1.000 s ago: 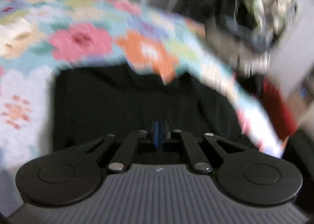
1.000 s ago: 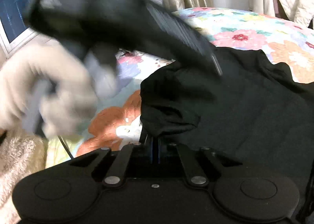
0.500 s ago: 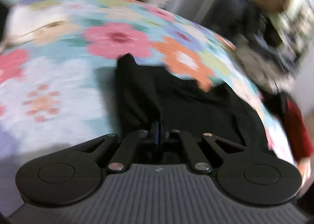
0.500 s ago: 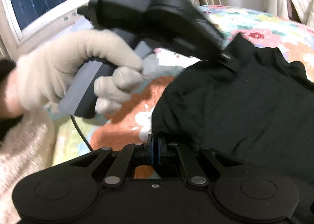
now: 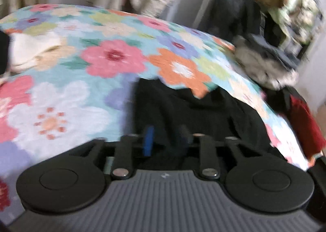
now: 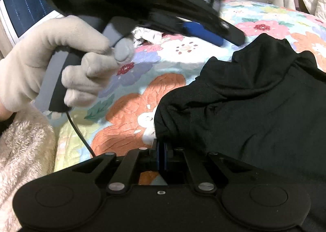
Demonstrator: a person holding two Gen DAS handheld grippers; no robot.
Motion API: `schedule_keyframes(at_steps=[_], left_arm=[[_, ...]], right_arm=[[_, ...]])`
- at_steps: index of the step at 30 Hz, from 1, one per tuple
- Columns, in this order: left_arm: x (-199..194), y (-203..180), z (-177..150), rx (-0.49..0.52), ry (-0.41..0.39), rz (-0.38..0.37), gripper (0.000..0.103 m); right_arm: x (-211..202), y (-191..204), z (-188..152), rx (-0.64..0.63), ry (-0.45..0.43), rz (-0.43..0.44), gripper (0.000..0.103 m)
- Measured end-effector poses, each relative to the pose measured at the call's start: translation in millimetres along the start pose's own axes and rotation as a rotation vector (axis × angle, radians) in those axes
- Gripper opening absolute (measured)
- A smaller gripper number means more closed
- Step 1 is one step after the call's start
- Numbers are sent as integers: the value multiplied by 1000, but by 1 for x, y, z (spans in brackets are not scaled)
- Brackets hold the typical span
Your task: Fold clothes
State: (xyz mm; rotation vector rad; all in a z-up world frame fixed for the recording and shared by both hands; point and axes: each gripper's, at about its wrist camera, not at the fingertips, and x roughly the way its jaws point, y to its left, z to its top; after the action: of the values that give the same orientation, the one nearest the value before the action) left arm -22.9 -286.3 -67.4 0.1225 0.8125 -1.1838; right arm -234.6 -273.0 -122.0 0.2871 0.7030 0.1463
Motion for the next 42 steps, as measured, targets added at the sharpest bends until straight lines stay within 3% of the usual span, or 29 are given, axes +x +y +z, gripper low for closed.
schedule_keyframes(at_steps=[3,7,10,11,12,13,16,18,22,25,27,29,31,33,36,42], left_arm=[[6,20,-2,-89,51,50,63],[23,38,-9,-264,122,-40,67],[36,36,-12,-291,124,-82,65],[39,33,-13,-284,121,-87,59],[40,30,-13,-269,115,-83,31],[40,25,-13,-240,114,-66,18],[27,15,-9,-142,90,61,14],[10,20,-4,-136,46,172,10],[-42,65,-10,-347,-96,346,8],[-55,94,-21,-459,-80,482,8],[-52,109,-29,-563,-42,431,10],[-43,117,-35,-668,-22,292,12],[-31,114,-36,-702,-6,170,18],[-19,107,-35,-703,13,83,34],[-7,94,-33,-690,19,22,50],[14,85,-37,-741,-27,-53,49]], right_arm=[[2,-4,0,4,1,1,5],[3,-3,0,9,1,3,5],[4,0,0,8,1,2,5],[5,0,0,7,2,1,5],[6,0,1,5,3,0,5],[7,0,3,4,3,-1,5],[7,4,3,-5,3,-8,5],[7,9,2,-14,3,-20,5],[6,14,9,-41,6,-46,7],[15,-9,18,-50,6,-58,8],[11,-16,20,-41,3,-58,8],[8,-16,21,-26,1,-50,10],[6,-18,21,9,0,-11,12],[-1,-21,23,45,1,36,12],[-1,-31,23,79,3,59,11],[-19,-33,21,163,-35,115,15]])
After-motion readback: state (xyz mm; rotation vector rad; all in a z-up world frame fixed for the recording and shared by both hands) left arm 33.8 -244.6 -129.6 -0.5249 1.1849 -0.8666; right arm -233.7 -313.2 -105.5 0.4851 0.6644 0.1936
